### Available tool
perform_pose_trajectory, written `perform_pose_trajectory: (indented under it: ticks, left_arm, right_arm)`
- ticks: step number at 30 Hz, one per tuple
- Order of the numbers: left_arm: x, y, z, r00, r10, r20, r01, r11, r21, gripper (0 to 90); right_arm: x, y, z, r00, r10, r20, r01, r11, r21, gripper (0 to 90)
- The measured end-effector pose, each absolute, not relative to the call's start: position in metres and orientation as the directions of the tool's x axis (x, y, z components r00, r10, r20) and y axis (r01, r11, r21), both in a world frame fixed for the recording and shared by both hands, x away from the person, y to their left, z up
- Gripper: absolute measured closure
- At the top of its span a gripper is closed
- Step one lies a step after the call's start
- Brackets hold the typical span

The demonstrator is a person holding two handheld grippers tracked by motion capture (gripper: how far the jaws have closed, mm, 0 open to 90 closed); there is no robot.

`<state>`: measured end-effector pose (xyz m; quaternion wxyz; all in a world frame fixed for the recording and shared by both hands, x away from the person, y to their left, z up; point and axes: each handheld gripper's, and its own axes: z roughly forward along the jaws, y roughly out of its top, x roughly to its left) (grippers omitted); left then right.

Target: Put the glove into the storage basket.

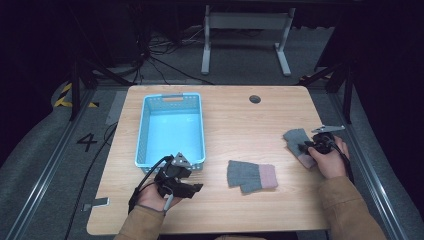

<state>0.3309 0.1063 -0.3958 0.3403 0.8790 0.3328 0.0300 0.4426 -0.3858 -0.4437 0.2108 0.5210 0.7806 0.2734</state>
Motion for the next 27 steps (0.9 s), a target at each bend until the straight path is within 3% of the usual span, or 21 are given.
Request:
perform_pose_trajectory:
  ticks: [3,7,27]
  left_arm:
    - [0.331,0.107,-0.396,0.777,0.604,-0.177,0.566,-0.547,0.617,39.2]
    - [0.331,0.105,-0.396,0.777,0.605,-0.176,0.566,-0.548,0.616,39.2]
    - [0.336,0.099,-0.392,0.788,0.589,-0.181,0.556,-0.553,0.62,40.9]
  right_arm:
    - [0.442,-0.385,-0.443,-0.365,0.93,-0.034,0.704,0.3,0.644,76.9]
    - [0.442,-0.386,-0.442,-0.362,0.932,-0.029,0.706,0.294,0.644,79.2]
    - [0.418,-0.379,-0.403,-0.423,0.906,-0.001,0.632,0.296,0.716,79.9]
